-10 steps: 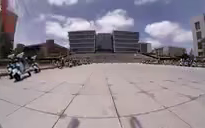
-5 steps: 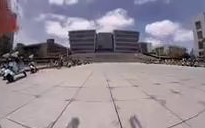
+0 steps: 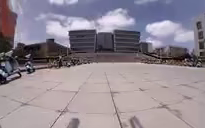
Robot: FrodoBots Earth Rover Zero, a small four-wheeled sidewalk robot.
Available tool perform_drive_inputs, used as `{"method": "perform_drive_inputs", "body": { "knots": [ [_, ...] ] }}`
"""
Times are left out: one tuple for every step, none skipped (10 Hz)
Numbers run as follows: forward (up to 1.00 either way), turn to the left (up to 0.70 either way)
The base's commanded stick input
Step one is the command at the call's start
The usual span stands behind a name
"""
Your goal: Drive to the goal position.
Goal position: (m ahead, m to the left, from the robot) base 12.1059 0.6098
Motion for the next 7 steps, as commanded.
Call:
{"method": "perform_drive_inputs", "body": {
  "knots": [
    [0.7, 0.0],
    [0.7, 0.0],
    [0.7, 0.0],
    [0.7, 0.0],
    [0.7, 0.0],
    [0.7, 0.0],
    [0.7, 0.0]
  ]
}}
